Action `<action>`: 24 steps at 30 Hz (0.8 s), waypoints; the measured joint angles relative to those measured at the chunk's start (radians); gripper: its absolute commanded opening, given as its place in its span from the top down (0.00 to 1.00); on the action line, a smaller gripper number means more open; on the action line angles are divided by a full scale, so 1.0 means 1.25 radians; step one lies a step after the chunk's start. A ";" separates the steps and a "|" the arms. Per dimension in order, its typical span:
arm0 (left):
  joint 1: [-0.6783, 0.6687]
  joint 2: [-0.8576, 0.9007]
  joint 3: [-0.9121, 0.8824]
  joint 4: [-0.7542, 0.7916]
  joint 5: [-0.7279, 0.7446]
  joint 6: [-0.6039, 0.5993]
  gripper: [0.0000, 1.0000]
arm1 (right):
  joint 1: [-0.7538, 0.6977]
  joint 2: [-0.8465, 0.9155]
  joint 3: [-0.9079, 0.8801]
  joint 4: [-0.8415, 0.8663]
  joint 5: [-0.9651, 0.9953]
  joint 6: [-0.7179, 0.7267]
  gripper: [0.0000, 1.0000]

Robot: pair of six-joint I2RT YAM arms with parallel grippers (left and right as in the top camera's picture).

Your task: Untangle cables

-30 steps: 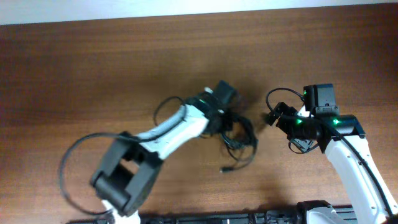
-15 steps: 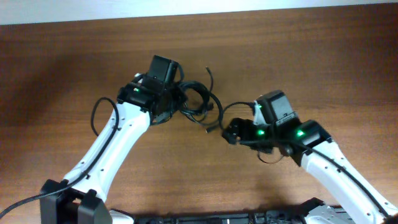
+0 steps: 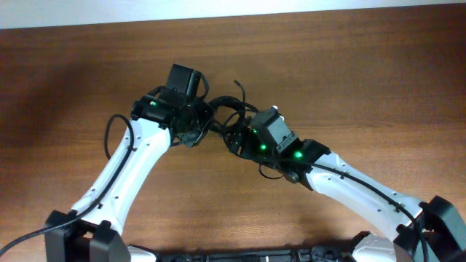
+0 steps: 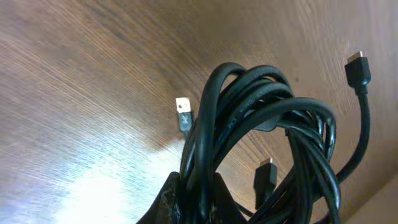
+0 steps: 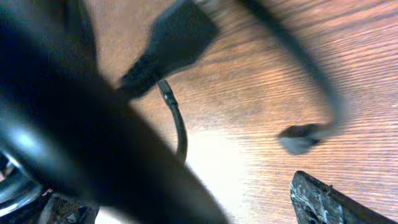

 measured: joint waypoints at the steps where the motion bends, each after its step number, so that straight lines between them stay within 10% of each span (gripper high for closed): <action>1: 0.020 0.000 0.000 -0.009 0.004 0.000 1.00 | -0.013 -0.007 0.000 -0.005 0.000 0.002 0.07; 18: 0.078 0.000 0.000 0.000 0.089 -0.023 1.00 | -0.061 -0.057 0.000 -0.007 -0.021 0.006 0.06; 24: 0.098 -0.005 0.000 0.087 0.146 -0.032 1.00 | -0.070 -0.058 0.009 -0.282 0.082 -0.030 0.06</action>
